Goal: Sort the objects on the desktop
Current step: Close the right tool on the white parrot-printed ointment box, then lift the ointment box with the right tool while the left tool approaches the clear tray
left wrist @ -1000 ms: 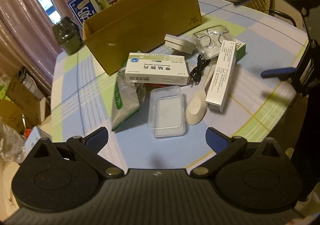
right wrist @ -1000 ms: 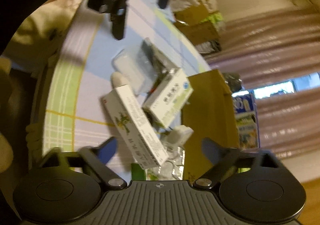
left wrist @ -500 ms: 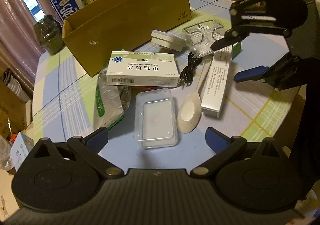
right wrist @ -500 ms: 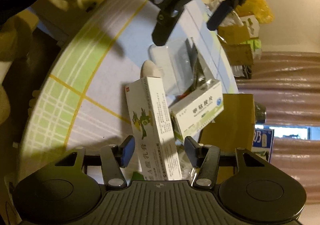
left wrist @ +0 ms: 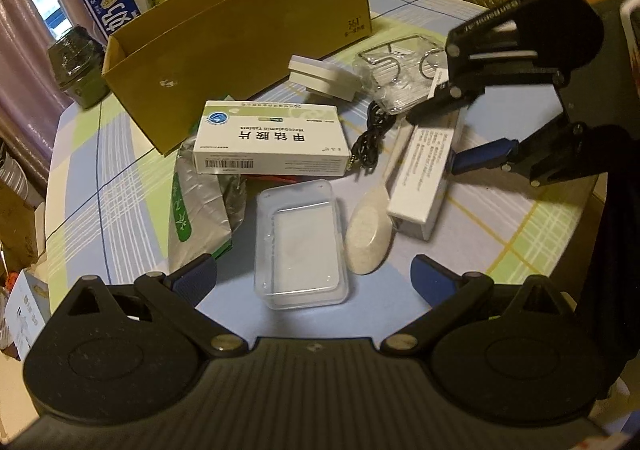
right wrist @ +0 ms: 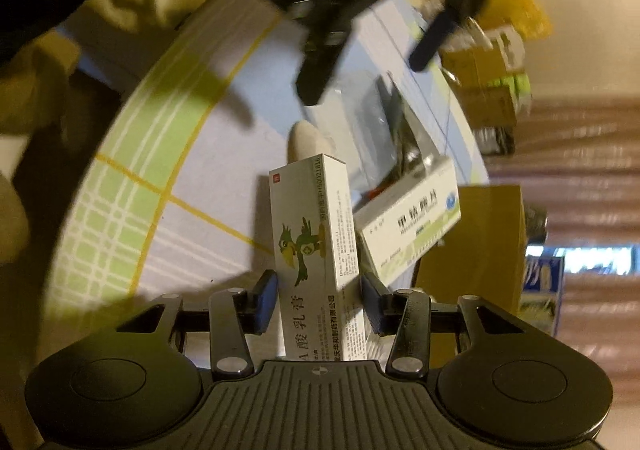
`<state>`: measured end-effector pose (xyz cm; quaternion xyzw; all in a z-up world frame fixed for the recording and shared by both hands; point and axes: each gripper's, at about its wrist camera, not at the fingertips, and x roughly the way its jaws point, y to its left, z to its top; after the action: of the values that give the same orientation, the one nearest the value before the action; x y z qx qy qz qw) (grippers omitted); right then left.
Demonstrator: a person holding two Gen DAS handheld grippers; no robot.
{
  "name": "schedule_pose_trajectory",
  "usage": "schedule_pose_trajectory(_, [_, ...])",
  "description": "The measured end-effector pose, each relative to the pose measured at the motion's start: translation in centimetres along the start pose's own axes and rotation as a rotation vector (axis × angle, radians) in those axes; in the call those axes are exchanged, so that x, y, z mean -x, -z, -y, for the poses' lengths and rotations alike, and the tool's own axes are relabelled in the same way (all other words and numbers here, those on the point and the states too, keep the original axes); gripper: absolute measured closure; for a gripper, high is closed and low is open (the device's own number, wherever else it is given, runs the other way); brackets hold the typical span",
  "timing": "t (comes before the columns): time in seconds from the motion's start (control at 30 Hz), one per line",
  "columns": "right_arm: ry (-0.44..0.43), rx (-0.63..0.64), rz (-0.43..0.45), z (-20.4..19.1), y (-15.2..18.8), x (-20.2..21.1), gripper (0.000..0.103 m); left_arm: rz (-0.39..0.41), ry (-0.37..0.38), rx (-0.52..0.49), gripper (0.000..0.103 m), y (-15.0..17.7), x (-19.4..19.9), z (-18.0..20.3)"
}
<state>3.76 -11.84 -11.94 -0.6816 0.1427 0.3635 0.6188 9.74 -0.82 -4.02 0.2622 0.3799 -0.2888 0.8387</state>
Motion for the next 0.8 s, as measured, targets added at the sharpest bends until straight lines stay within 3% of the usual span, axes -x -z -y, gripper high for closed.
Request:
schedule_pose_trajectory(0.1, [-0.046,-0.138,-0.016,1.5,-0.1,0.6,0.061,-0.014,0.010,-0.001,0.013,0.0,-0.3,0.0])
schedule_pose_trajectory(0.17, [-0.064,-0.206,-0.022,1.9,-0.1,1.1,0.061,-0.038,0.024,0.010,0.026,0.0,-0.9,-0.3])
schedule_pose_trajectory(0.4, [-0.081,-0.309,-0.033,2.4,-0.1,1.8,0.061,-0.062,0.037,0.032,0.027,-0.2,-2.3,-1.1])
schedule_pose_trajectory(0.57, [-0.091,-0.396,-0.044,2.7,0.3,2.5,0.061,-0.073,0.042,0.071,0.051,-0.5,-2.9,-2.5])
schedule_pose_trajectory(0.6, [-0.098,-0.425,-0.047,2.9,0.4,2.5,0.061,-0.076,0.044,0.088,0.051,-0.5,-3.1,-2.8])
schedule_pose_trajectory(0.7, [-0.146,-0.564,-0.056,4.0,0.8,2.8,0.061,-0.090,0.056,0.124,0.052,-0.6,-3.2,-3.3])
schedule_pose_trajectory(0.8, [-0.222,-0.808,-0.072,5.8,1.8,3.2,0.061,-0.121,0.071,0.145,0.052,-0.7,-2.8,-3.1])
